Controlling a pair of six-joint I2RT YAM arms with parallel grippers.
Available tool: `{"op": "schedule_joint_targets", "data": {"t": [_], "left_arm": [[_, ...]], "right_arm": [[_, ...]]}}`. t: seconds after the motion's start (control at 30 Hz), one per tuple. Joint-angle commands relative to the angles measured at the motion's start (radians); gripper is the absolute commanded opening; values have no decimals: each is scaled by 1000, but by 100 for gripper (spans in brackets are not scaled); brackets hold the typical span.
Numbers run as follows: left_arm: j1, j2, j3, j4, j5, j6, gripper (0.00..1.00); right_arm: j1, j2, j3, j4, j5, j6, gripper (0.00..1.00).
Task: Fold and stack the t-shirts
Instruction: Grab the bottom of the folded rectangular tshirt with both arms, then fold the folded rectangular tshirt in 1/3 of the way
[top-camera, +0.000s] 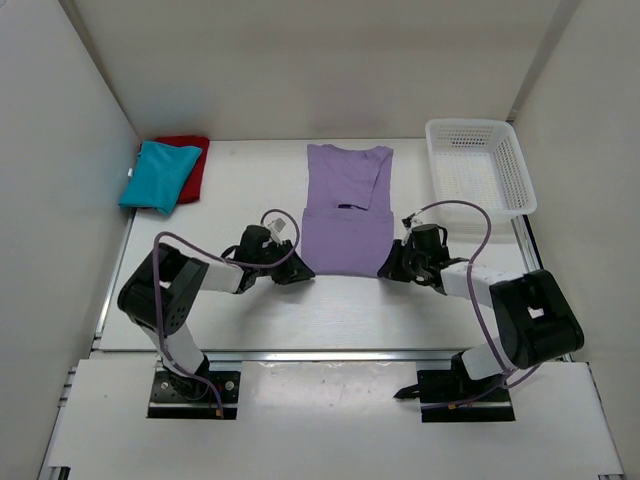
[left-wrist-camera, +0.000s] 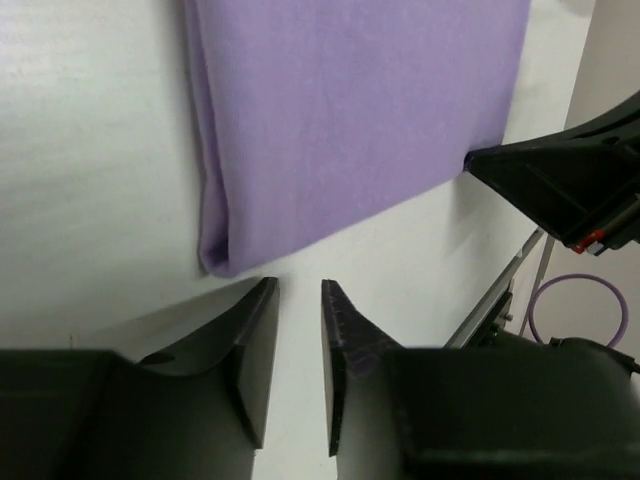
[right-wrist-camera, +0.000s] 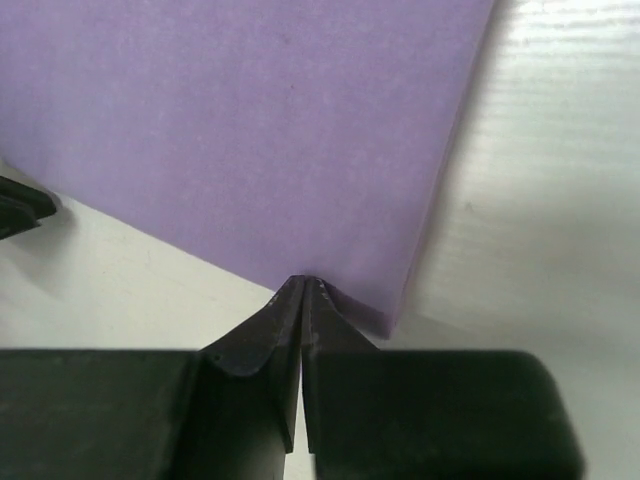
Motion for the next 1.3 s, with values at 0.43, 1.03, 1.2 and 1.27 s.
{"op": "schedule_joint_targets", "data": {"t": [0.43,1.03,1.2,1.27], "left_arm": [[22,-129,-10,-201,-155,112,53],[13,-109,5,-170,-187,83,0],[7,-230,-59,-221,-195,111,0],[0,-299,-93,-245,-186,112,0]], "right_arm": [[-158,-175,-149,63,-92,21,43],[-134,-86,-147,148,-123,69,0],[-80,-225,-232,109,-94,84,0],[-54,-291,-270,48,-60,97,0]]}}
